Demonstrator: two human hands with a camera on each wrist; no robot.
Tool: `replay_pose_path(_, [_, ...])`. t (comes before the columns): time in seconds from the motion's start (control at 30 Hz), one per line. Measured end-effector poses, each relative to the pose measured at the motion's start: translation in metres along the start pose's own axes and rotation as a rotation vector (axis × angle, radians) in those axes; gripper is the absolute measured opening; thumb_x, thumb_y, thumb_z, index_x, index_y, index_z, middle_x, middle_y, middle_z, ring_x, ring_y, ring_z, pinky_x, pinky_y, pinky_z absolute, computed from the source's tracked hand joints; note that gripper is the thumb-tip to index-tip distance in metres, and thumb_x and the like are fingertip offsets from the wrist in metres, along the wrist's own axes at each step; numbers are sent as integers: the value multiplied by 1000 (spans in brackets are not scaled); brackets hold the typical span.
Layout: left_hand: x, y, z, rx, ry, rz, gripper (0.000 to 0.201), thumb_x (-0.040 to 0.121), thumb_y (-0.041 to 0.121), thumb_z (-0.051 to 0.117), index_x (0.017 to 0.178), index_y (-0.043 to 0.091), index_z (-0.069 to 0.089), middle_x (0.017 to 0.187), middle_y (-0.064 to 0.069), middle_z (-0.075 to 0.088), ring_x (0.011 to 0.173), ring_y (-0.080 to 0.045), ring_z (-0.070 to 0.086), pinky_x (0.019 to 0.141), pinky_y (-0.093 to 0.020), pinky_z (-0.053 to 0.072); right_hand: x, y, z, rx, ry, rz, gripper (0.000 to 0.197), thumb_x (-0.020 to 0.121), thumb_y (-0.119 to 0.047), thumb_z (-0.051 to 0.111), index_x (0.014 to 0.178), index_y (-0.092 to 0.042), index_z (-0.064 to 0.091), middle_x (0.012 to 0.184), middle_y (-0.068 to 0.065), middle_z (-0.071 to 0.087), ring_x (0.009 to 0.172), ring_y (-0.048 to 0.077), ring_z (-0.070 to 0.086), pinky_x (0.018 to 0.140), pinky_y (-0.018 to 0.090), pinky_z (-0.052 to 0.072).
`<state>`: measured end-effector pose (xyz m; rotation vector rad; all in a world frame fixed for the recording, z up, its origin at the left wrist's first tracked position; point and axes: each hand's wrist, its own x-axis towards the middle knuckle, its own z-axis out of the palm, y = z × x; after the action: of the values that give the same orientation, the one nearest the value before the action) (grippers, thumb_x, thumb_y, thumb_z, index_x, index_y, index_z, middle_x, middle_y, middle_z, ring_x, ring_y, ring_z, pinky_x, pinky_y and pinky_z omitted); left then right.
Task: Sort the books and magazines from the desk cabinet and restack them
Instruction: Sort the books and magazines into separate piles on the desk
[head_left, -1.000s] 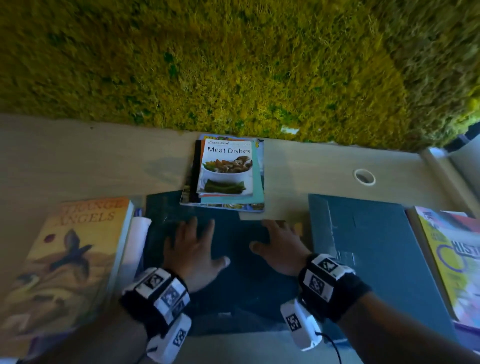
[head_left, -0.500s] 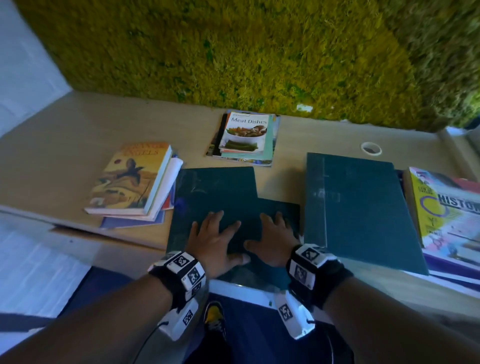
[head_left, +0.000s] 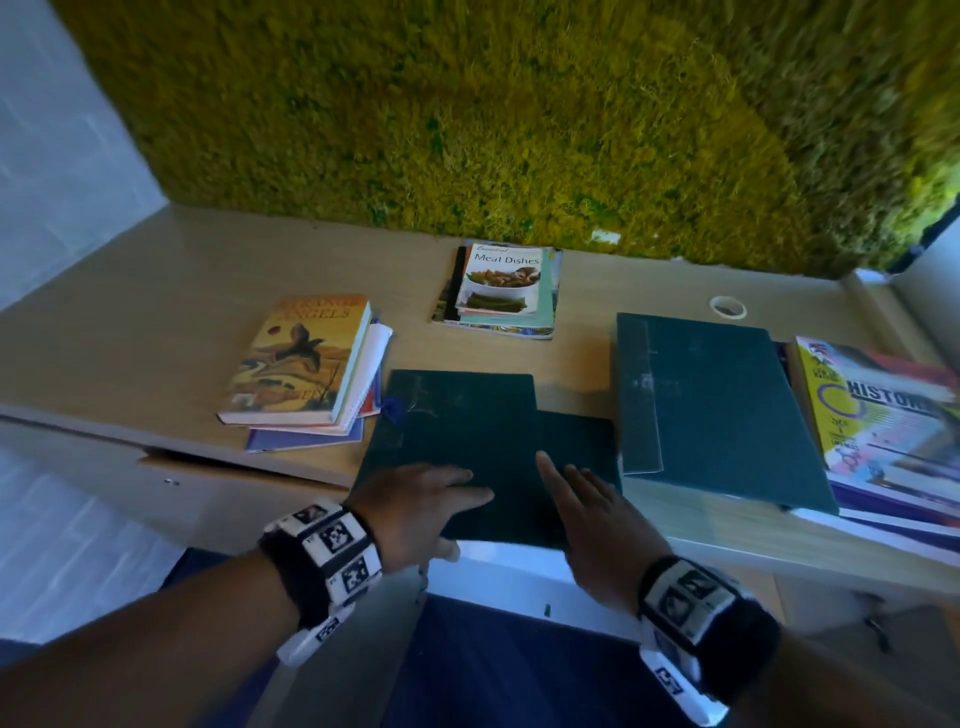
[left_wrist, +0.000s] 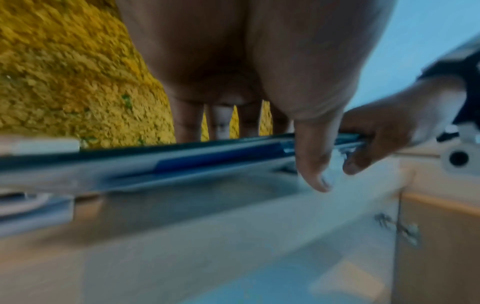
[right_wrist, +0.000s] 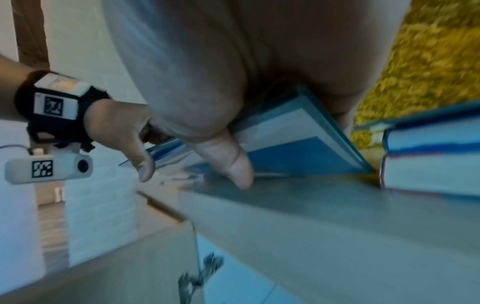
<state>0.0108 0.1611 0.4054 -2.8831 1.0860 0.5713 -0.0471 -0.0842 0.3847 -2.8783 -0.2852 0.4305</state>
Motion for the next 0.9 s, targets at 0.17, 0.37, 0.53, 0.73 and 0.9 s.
replay_pose_path(0.17, [-37,-36,-71,-384,380,0,39,101,45,47,139,52,48,136,7,63,115,-15,64,98,-37,54,-8,-6,-61,79,153,3,52,102,-15,46,148,-40,46,134,6,65,108,29,67,89,41,56])
replay_pose_path(0.37, [-30,-113,-112,-1243,1079,-290,14,94,32,58,98,29,71,90,-3,69,78,-25,63,76,-37,49,-15,-7,-94,369,351,157,16,97,-16,58,91,-27,68,70,-7,58,66,19,51,57,28,37])
replay_pose_path(0.53, [-25,-147,-76,-2108,874,-287,41,88,26,62,130,23,60,135,-16,64,121,-39,63,93,-66,50,-16,-17,-112,1360,575,202,17,91,5,62,107,12,61,87,13,67,83,22,61,81,40,50])
replay_pose_path(0.73, [-18,-88,-45,-2333,655,-276,34,98,10,46,129,5,60,130,-20,64,100,-34,70,96,-47,53,-7,-56,-105,1780,566,252,17,98,-4,56,110,-14,62,80,0,79,66,15,76,49,32,58])
replay_pose_path(0.9, [-18,-76,-30,-2439,612,-337,42,99,17,49,137,2,58,132,-21,65,114,-38,65,102,-51,49,7,-69,-78,1914,514,339,29,99,-7,59,124,-21,55,87,-2,80,69,14,77,51,33,58])
